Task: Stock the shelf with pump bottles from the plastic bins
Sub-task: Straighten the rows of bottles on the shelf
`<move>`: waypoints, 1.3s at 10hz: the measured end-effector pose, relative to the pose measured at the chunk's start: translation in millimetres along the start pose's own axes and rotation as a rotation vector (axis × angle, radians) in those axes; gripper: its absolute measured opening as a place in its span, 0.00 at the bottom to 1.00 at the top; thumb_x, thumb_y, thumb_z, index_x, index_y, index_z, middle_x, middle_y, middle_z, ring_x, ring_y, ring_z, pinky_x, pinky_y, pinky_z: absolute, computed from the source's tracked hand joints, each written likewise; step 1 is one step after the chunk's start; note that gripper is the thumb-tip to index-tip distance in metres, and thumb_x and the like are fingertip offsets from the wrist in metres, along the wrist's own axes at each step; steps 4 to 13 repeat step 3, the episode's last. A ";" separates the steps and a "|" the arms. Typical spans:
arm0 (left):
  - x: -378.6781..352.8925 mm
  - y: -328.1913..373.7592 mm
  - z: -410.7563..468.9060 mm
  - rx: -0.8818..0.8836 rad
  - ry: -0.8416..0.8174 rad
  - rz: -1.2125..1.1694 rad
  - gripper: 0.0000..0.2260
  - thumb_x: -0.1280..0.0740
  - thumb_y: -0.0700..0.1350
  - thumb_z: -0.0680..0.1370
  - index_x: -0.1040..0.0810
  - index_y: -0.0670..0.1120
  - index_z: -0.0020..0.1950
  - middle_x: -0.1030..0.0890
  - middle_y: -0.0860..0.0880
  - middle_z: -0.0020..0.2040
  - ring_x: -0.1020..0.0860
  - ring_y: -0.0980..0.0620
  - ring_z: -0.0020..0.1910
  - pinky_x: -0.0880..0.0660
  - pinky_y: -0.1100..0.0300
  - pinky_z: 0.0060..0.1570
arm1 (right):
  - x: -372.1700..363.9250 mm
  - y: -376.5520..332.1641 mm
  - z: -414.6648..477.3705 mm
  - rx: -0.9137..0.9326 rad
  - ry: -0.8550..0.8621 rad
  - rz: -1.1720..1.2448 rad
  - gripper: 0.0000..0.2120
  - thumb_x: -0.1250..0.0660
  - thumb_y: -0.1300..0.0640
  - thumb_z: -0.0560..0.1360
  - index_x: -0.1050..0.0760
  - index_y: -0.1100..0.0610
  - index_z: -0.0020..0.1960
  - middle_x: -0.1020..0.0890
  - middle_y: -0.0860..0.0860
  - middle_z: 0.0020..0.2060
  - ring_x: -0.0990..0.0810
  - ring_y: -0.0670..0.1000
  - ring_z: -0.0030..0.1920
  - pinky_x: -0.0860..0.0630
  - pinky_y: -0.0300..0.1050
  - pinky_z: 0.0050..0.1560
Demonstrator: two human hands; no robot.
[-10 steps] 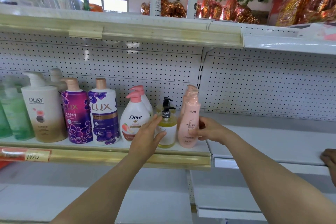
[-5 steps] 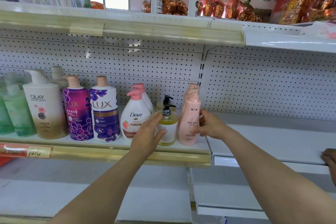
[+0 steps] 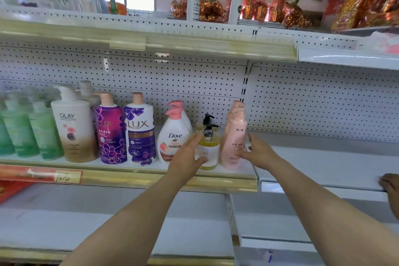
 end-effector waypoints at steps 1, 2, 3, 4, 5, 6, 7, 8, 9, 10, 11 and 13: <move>28.1 0.0 -9.6 0.025 0.035 0.032 0.33 0.27 0.44 0.75 0.36 0.54 0.77 0.29 0.48 0.73 0.30 0.47 0.71 0.30 0.49 0.67 | 8.4 -24.5 -26.7 -0.053 0.103 -0.131 0.36 0.28 0.46 0.74 0.37 0.60 0.74 0.30 0.58 0.71 0.32 0.57 0.70 0.31 0.50 0.64; 70.4 -8.4 -28.9 0.051 0.062 0.118 0.30 0.28 0.46 0.75 0.34 0.51 0.75 0.28 0.46 0.71 0.29 0.45 0.68 0.27 0.50 0.62 | 5.2 -58.6 -54.2 -0.070 0.097 -0.193 0.32 0.29 0.46 0.75 0.35 0.58 0.73 0.29 0.57 0.70 0.34 0.57 0.71 0.32 0.49 0.63; 125.7 -23.4 -54.1 0.020 0.101 0.258 0.27 0.28 0.47 0.75 0.31 0.49 0.72 0.27 0.46 0.68 0.29 0.43 0.66 0.26 0.48 0.58 | -9.7 -115.9 -86.4 -0.049 0.141 -0.277 0.34 0.30 0.44 0.75 0.37 0.58 0.75 0.30 0.58 0.70 0.30 0.58 0.69 0.30 0.50 0.63; 125.7 -23.4 -54.1 0.020 0.101 0.258 0.27 0.28 0.47 0.75 0.31 0.49 0.72 0.27 0.46 0.68 0.29 0.43 0.66 0.26 0.48 0.58 | -9.7 -115.9 -86.4 -0.049 0.141 -0.277 0.34 0.30 0.44 0.75 0.37 0.58 0.75 0.30 0.58 0.70 0.30 0.58 0.69 0.30 0.50 0.63; 125.7 -23.4 -54.1 0.020 0.101 0.258 0.27 0.28 0.47 0.75 0.31 0.49 0.72 0.27 0.46 0.68 0.29 0.43 0.66 0.26 0.48 0.58 | -9.7 -115.9 -86.4 -0.049 0.141 -0.277 0.34 0.30 0.44 0.75 0.37 0.58 0.75 0.30 0.58 0.70 0.30 0.58 0.69 0.30 0.50 0.63; 125.7 -23.4 -54.1 0.020 0.101 0.258 0.27 0.28 0.47 0.75 0.31 0.49 0.72 0.27 0.46 0.68 0.29 0.43 0.66 0.26 0.48 0.58 | -9.7 -115.9 -86.4 -0.049 0.141 -0.277 0.34 0.30 0.44 0.75 0.37 0.58 0.75 0.30 0.58 0.70 0.30 0.58 0.69 0.30 0.50 0.63; 125.7 -23.4 -54.1 0.020 0.101 0.258 0.27 0.28 0.47 0.75 0.31 0.49 0.72 0.27 0.46 0.68 0.29 0.43 0.66 0.26 0.48 0.58 | -9.7 -115.9 -86.4 -0.049 0.141 -0.277 0.34 0.30 0.44 0.75 0.37 0.58 0.75 0.30 0.58 0.70 0.30 0.58 0.69 0.30 0.50 0.63; 125.7 -23.4 -54.1 0.020 0.101 0.258 0.27 0.28 0.47 0.75 0.31 0.49 0.72 0.27 0.46 0.68 0.29 0.43 0.66 0.26 0.48 0.58 | -9.7 -115.9 -86.4 -0.049 0.141 -0.277 0.34 0.30 0.44 0.75 0.37 0.58 0.75 0.30 0.58 0.70 0.30 0.58 0.69 0.30 0.50 0.63; 125.7 -23.4 -54.1 0.020 0.101 0.258 0.27 0.28 0.47 0.75 0.31 0.49 0.72 0.27 0.46 0.68 0.29 0.43 0.66 0.26 0.48 0.58 | -9.7 -115.9 -86.4 -0.049 0.141 -0.277 0.34 0.30 0.44 0.75 0.37 0.58 0.75 0.30 0.58 0.70 0.30 0.58 0.69 0.30 0.50 0.63; 125.7 -23.4 -54.1 0.020 0.101 0.258 0.27 0.28 0.47 0.75 0.31 0.49 0.72 0.27 0.46 0.68 0.29 0.43 0.66 0.26 0.48 0.58 | -9.7 -115.9 -86.4 -0.049 0.141 -0.277 0.34 0.30 0.44 0.75 0.37 0.58 0.75 0.30 0.58 0.70 0.30 0.58 0.69 0.30 0.50 0.63; 125.7 -23.4 -54.1 0.020 0.101 0.258 0.27 0.28 0.47 0.75 0.31 0.49 0.72 0.27 0.46 0.68 0.29 0.43 0.66 0.26 0.48 0.58 | -9.7 -115.9 -86.4 -0.049 0.141 -0.277 0.34 0.30 0.44 0.75 0.37 0.58 0.75 0.30 0.58 0.70 0.30 0.58 0.69 0.30 0.50 0.63; 125.7 -23.4 -54.1 0.020 0.101 0.258 0.27 0.28 0.47 0.75 0.31 0.49 0.72 0.27 0.46 0.68 0.29 0.43 0.66 0.26 0.48 0.58 | -9.7 -115.9 -86.4 -0.049 0.141 -0.277 0.34 0.30 0.44 0.75 0.37 0.58 0.75 0.30 0.58 0.70 0.30 0.58 0.69 0.30 0.50 0.63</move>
Point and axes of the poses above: each hand's wrist, its own z-axis towards the middle knuckle, its own x-axis out of the back of the hand, y = z × x, the point moved 2 cm from there along z, towards the middle knuckle
